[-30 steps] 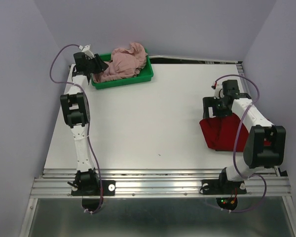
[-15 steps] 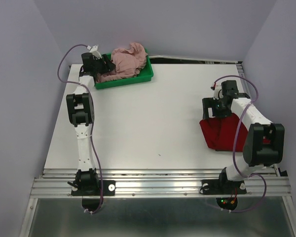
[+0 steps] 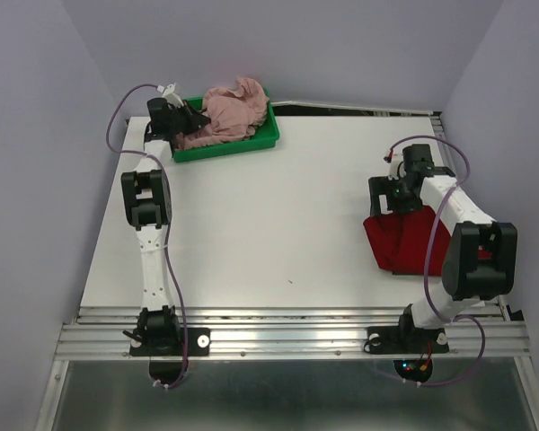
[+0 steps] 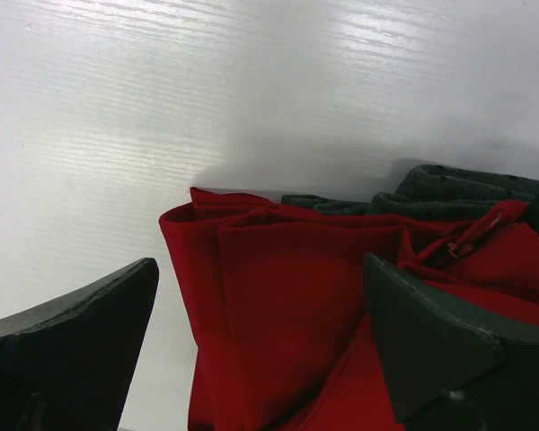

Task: Fold and stack the skirts
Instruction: Grab the skirt from the pile, then move the skirt to the center of the board

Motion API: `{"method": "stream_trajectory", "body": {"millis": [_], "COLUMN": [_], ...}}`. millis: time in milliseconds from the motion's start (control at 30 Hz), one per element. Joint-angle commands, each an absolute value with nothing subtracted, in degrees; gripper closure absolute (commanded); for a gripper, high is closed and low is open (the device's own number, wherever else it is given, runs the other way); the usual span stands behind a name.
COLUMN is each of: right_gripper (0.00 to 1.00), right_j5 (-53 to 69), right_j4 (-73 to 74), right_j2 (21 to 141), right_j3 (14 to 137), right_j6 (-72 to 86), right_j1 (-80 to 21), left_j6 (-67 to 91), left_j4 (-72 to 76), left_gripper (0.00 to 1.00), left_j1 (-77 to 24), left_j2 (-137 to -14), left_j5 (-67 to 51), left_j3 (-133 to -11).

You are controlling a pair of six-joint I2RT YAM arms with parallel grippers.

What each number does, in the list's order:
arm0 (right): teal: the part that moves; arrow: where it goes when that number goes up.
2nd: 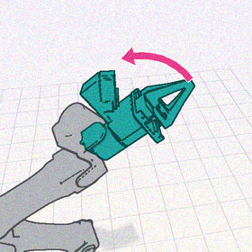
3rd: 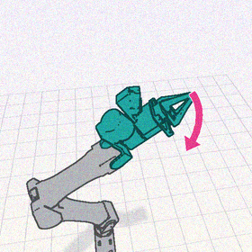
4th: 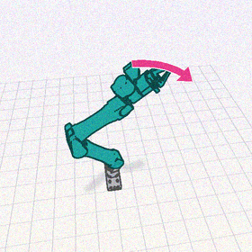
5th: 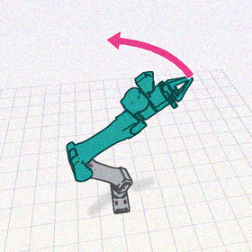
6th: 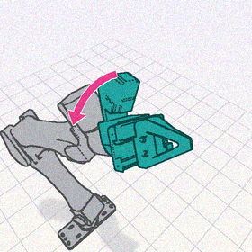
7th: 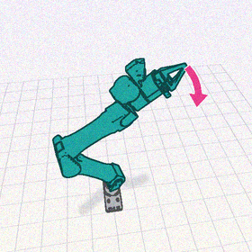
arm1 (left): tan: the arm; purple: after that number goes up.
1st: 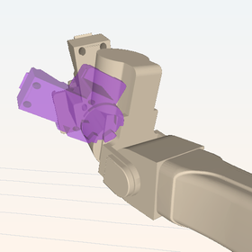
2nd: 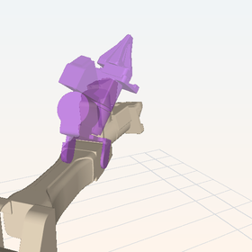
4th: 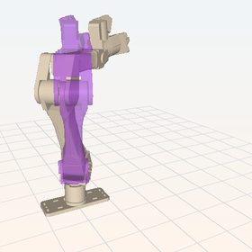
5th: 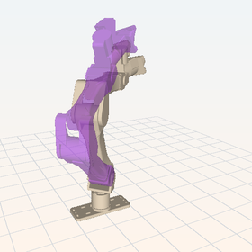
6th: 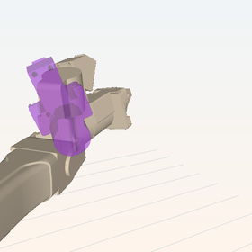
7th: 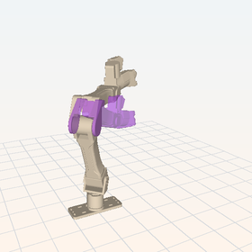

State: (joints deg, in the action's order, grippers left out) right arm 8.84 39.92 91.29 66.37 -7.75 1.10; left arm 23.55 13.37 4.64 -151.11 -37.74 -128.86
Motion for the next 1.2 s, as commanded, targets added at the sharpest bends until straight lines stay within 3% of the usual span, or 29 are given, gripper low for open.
{"method": "stream_trajectory", "body": {"millis": [0, 667, 967, 1167], "right_gripper": [0.00, 0.00, 0.00, 0.00], "right_j5": [8.61, 15.99, 22.85, 26.45], "right_j4": [40.43, 38.58, 39.29, 41.04], "right_j2": [91.15, 84.20, 82.27, 81.30], "right_j3": [70.31, 72.33, 73.39, 73.13], "right_j6": [-8.00, -5.80, -6.33, -8.26], "right_j1": [1.49, 1.49, 1.49, 1.49], "left_j6": [28.74, 17.16, -6.94, -8.71], "left_j4": [20.39, 2.39, -10.02, -9.93], "left_gripper": [1.00, 1.00, 1.00, 1.00], "left_j1": [5.89, 4.22, -8.25, -22.30], "left_j2": [-143.11, -112.96, -89.84, -80.95], "left_j5": [-42.45, -42.63, -29.11, -15.84], "left_j3": [-127.44, -134.22, -113.06, -83.99]}}
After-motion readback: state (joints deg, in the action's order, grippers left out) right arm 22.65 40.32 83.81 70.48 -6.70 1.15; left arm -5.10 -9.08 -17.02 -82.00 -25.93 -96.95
